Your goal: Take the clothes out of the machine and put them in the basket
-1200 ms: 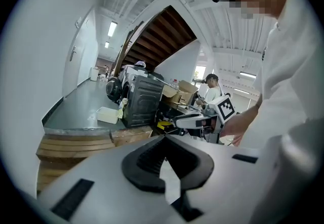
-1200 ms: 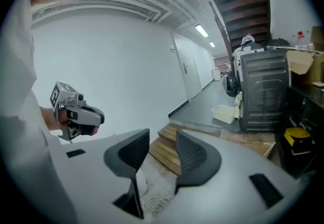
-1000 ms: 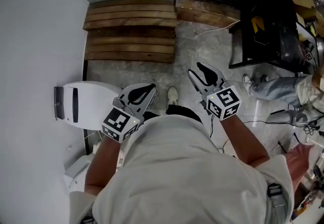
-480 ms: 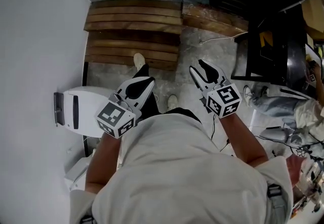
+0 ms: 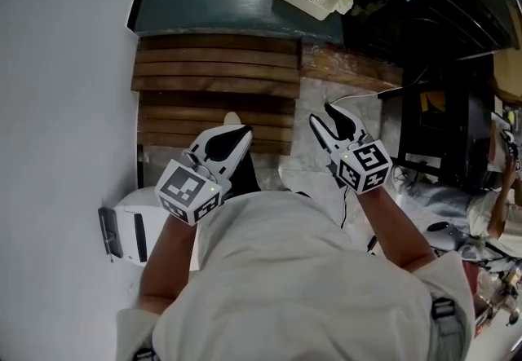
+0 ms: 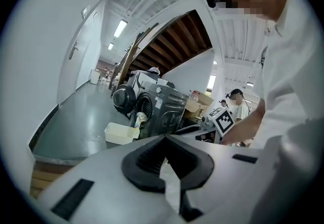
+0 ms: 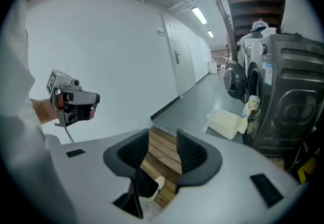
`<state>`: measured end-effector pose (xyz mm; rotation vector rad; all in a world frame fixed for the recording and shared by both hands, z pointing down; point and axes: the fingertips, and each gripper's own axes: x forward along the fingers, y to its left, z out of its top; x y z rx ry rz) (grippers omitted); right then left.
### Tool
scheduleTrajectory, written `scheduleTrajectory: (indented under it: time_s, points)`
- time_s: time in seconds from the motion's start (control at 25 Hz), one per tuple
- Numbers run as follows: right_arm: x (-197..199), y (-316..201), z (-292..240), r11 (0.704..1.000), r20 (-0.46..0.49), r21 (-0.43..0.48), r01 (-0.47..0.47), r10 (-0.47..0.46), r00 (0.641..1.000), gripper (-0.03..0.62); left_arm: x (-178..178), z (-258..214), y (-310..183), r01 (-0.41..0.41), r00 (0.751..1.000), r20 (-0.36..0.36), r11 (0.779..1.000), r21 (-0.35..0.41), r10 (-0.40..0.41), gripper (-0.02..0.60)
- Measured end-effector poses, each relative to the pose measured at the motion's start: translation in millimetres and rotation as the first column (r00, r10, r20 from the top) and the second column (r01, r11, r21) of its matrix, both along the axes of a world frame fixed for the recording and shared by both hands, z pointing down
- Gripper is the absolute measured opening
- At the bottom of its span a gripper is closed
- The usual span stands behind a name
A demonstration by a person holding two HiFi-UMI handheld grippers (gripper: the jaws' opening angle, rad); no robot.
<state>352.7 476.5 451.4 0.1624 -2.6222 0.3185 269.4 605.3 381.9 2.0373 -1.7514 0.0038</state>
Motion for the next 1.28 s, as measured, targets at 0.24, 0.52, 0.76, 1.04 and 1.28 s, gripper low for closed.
scheduleTrajectory:
  time_s: [0.24,0.52,0.76,1.04,1.28]
  points:
    - [-118,-40,-38,0.998,-0.046,-0.009,-0.059,0.058,0.997,0.155,-127,-34,-40,-0.066,0.998,-0.013,0.998,-0.019,0.066,-0.003]
    - [-176,-74,-85,0.994,-0.088,0.001,-0.108,0.108,0.990,0.155,-196,-85,-71,-0.098,0.995,-0.011,0.995,0.002,0.098,-0.003]
    - [-203,-106,-101,0.990,-0.084,0.027,-0.139,0.141,0.987,0.155,-217,-104,-93,-0.134,0.991,-0.027,0.991,0.004,0.134,-0.003]
    - [-227,-184,-79,0.977,-0.102,-0.001,-0.212,0.211,0.972,0.156,-249,-95,-172,-0.189,0.982,-0.032,0.981,-0.034,0.188,-0.003]
    - [-257,-277,-49,0.963,-0.141,-0.011,-0.268,0.264,0.954,0.156,-285,-91,-272,-0.276,0.961,-0.037,0.957,-0.088,0.273,-0.003]
